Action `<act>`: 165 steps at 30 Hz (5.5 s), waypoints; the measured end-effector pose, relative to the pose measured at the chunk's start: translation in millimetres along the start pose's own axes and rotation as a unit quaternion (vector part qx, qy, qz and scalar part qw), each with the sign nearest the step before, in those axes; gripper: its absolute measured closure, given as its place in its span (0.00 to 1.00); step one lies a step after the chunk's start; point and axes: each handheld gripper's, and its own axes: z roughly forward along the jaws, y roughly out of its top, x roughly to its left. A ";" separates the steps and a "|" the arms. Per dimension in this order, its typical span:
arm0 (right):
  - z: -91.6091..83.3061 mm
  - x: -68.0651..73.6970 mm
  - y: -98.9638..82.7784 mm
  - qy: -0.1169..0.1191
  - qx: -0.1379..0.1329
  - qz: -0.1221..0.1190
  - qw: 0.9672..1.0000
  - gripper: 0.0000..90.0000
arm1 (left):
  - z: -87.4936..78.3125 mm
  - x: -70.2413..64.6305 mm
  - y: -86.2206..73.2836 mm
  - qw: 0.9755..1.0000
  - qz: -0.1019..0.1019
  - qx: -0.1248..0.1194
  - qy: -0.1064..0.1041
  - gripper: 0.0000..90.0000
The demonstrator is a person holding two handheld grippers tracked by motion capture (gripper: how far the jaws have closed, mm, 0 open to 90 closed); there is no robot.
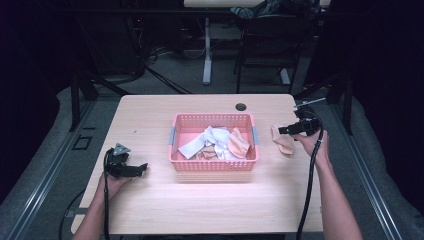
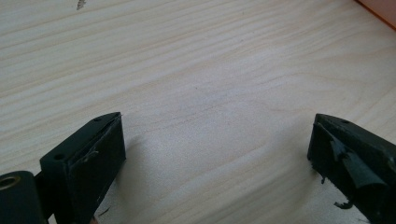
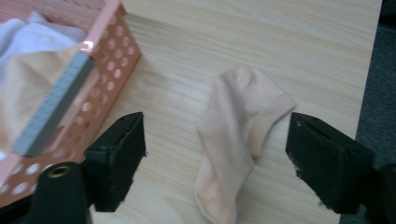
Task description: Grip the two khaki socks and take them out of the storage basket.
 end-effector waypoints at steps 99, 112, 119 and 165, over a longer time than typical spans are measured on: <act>99.4 149.8 45.2 0.031 0.162 -0.155 0.974 0.95 | 0.0 -0.3 -0.3 1.000 0.000 -0.002 0.000 0.04; 63.1 146.3 54.9 0.048 0.108 -0.161 0.980 0.96 | -0.1 -0.4 -0.3 1.000 0.000 -0.001 0.000 0.04; 42.3 148.7 62.7 0.057 0.085 -0.168 0.980 0.96 | -0.1 -0.4 -0.3 1.000 0.000 -0.001 0.000 0.04; -35.6 140.6 93.2 0.064 -0.009 -0.173 0.983 0.95 | -0.4 -0.5 -0.5 1.000 0.000 -0.001 0.000 0.04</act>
